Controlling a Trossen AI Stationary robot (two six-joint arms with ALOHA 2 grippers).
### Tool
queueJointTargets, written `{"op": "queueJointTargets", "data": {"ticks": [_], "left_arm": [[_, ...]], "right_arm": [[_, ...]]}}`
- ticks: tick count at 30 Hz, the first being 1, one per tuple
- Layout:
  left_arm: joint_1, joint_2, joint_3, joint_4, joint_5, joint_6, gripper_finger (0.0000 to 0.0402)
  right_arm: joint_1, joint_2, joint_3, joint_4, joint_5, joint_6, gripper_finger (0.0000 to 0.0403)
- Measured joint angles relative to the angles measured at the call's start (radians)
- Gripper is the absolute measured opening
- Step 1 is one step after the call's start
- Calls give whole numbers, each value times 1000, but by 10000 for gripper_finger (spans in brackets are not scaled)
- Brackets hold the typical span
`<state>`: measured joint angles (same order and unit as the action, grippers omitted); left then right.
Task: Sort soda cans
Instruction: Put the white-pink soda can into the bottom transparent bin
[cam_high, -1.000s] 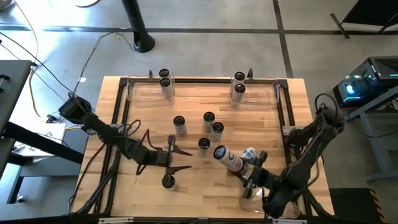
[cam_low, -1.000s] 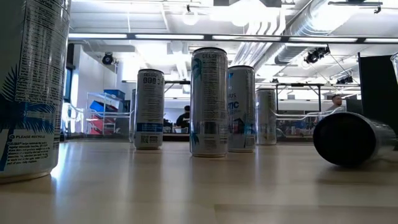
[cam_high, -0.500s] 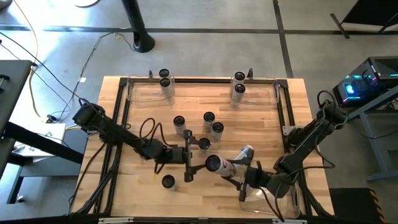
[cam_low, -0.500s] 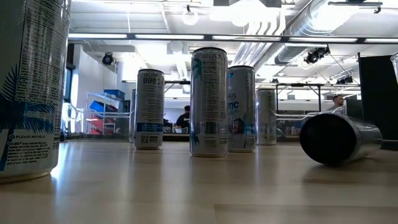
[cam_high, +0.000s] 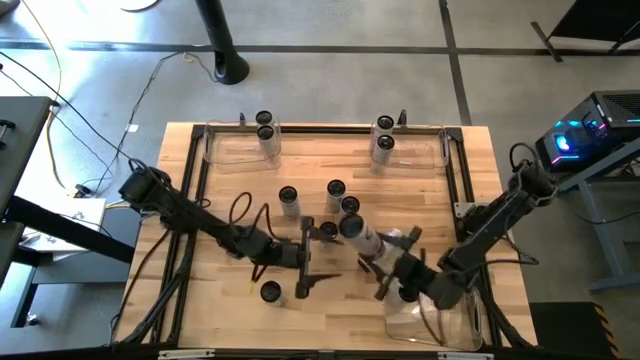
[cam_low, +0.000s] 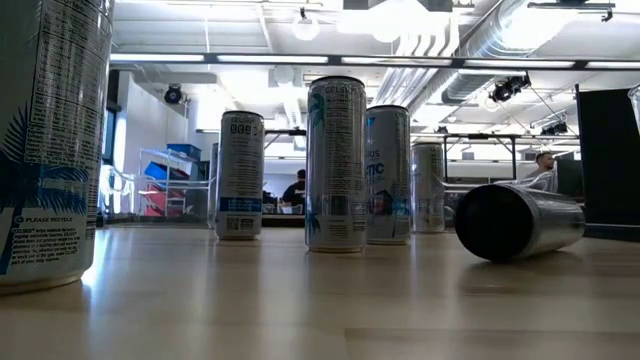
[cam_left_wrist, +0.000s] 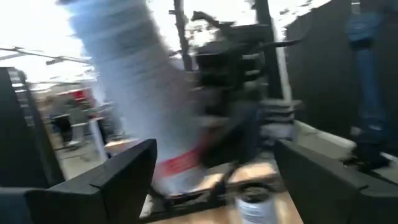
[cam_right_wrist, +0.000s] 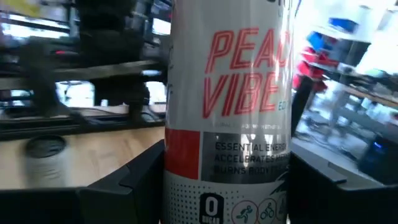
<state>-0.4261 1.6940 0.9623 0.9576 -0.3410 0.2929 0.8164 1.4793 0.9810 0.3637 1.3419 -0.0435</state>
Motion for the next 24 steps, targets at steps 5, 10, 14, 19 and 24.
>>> {"op": "queueJointTargets", "data": {"ticks": [5,10,14,19,24], "left_arm": [[4,1,0,33,-2,-31,322],[22,0,0,66,50,-70,322],[24,-2,-1,80,25,-83,322],[29,-1,0,83,13,-80,322],[35,0,17,91,29,-80,322]], "right_arm": [[-4,-11,2,-4,-128,-7,236],[-63,20,2,-3,-169,-2,236],[-103,38,2,17,-235,-5,236],[-121,44,2,12,-264,-10,236],[-149,49,2,1,-370,-17,236]]}}
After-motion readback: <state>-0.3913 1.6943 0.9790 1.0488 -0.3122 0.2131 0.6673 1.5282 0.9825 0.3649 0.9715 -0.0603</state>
